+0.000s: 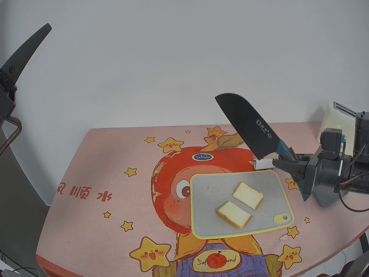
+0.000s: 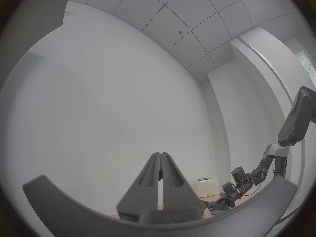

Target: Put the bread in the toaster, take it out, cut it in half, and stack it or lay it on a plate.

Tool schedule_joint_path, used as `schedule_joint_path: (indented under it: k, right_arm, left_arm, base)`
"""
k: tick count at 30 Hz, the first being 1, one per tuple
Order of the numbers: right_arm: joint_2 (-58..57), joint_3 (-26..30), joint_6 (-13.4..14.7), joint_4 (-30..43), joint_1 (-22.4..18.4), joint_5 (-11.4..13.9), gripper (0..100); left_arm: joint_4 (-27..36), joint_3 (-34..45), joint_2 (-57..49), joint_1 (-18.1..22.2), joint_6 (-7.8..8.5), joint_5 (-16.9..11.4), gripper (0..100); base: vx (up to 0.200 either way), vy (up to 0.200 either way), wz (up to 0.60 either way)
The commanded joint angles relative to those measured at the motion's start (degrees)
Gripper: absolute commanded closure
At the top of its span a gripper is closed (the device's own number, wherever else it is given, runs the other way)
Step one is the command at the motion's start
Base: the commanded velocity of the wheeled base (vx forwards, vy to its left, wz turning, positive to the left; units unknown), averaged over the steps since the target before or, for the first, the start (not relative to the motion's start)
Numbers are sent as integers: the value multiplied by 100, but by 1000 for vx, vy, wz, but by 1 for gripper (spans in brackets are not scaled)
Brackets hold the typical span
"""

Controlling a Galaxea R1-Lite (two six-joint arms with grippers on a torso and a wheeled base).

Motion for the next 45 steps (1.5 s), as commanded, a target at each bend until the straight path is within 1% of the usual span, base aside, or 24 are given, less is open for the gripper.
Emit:
schedule_joint_path:
  k: [1,4,5,6,7,10,13,18,21,24,26,29,32,33,34,35,36,37,38,39,40,42,45]
  right_arm:
    - [210,769,472,-1136,66,-3,100]
    - [351,1314,498,-2138,66,6,100]
    - [430,1428,525,-2534,101,24,100]
    - [650,1481,498,-3000,171,33,100]
    - [922,1498,454,-3281,233,-3,100]
    - [1274,1533,340,-3940,373,-90,100]
    - [1318,1692,340,-4142,382,-90,100]
    - [1274,1867,323,-4177,417,-90,100]
    - [1283,1920,323,-4169,567,-126,100]
    - [1283,1990,314,-4169,584,-187,100]
    - [1274,2043,296,-4160,584,-389,100]
    - [1256,2017,279,-4142,584,-829,100]
    - [1239,1885,182,-4098,523,-1268,100]
    - [1239,1876,182,-4098,523,-1295,100]
    - [1230,1832,182,-4063,514,-1549,100]
    - [1230,1806,182,-4010,505,-1699,100]
    - [1221,1806,182,-3993,505,-1752,100]
    - [1212,1736,182,-3835,479,-2059,100]
    - [1203,1709,182,-3773,479,-2138,100]
    - [1203,1604,182,-3562,417,-2402,100]
    - [1203,1560,182,-3395,321,-2569,100]
    - [1203,1533,191,-3140,136,-2762,100]
    - [1177,1560,200,-2841,-22,-2824,100]
  left_arm:
    - [-11,-26,-24,25,2,-4,100]
    - [-2,-9,-42,69,11,-12,100]
    - [-2,-26,-42,148,11,-12,100]
    - [33,-26,-51,289,-15,-65,100]
    - [25,-26,-59,359,-15,-162,100]
    - [33,62,-42,518,-15,-364,100]
    - [7,114,-24,526,-15,-364,100]
    - [25,114,-24,526,-24,-355,100]
    - [25,79,-16,526,-33,-346,100]
    - [25,79,-33,526,-33,-346,100]
    - [25,62,-59,526,-33,-346,100]
    - [25,62,-77,518,-33,-364,100]
    - [25,79,-77,518,-24,-373,100]
    - [25,79,-77,518,-24,-373,100]
    - [25,79,-86,509,-24,-373,100]
    - [25,79,-77,518,-33,-373,100]
    - [25,88,-77,518,-24,-373,100]
    - [25,97,-68,526,-33,-364,100]
    - [25,106,-68,526,-33,-355,100]
    - [25,106,-68,526,-33,-346,100]
    - [25,97,-68,526,-33,-338,100]
    - [25,106,-68,526,-24,-338,100]
    - [33,123,-68,526,-33,-338,100]
  base:
    - [0,0,0]
    - [0,0,0]
    - [0,0,0]
    - [0,0,0]
    - [0,0,0]
    - [0,0,0]
    - [0,0,0]
    - [0,0,0]
    - [0,0,0]
    - [0,0,0]
    - [0,0,0]
    - [0,0,0]
    - [0,0,0]
    - [0,0,0]
    - [0,0,0]
    - [0,0,0]
    - [0,0,0]
    - [0,0,0]
    - [0,0,0]
    - [0,0,0]
    - [0,0,0]
    - [0,0,0]
    - [0,0,0]
